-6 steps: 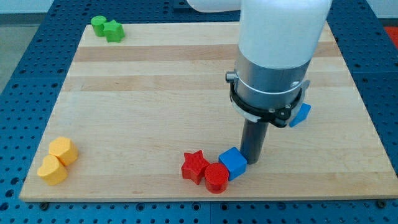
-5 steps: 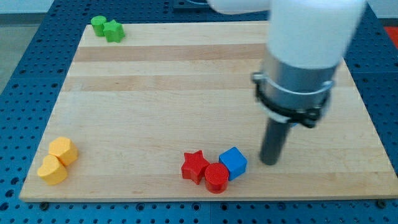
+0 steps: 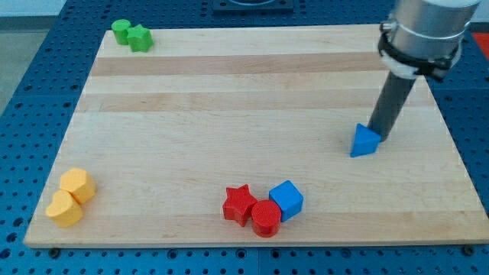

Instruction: Push the blue triangle into the blue cube

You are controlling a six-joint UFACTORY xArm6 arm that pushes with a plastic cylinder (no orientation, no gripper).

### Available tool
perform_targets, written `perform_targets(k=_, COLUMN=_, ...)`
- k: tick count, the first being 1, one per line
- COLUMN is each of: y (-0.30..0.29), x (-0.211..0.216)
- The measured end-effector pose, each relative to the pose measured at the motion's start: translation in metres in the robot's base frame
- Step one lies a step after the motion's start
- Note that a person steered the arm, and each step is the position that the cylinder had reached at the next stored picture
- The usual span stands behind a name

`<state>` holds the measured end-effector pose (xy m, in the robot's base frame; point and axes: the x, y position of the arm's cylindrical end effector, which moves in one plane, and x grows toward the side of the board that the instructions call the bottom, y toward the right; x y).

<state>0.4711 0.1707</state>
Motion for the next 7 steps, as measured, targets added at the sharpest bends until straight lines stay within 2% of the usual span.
perform_targets(k=2, y=-0.048, x=0.008)
perform_targets(k=4, y=-0.051, x=0.065)
perform_targets(k=7, y=-0.092, x=0.069)
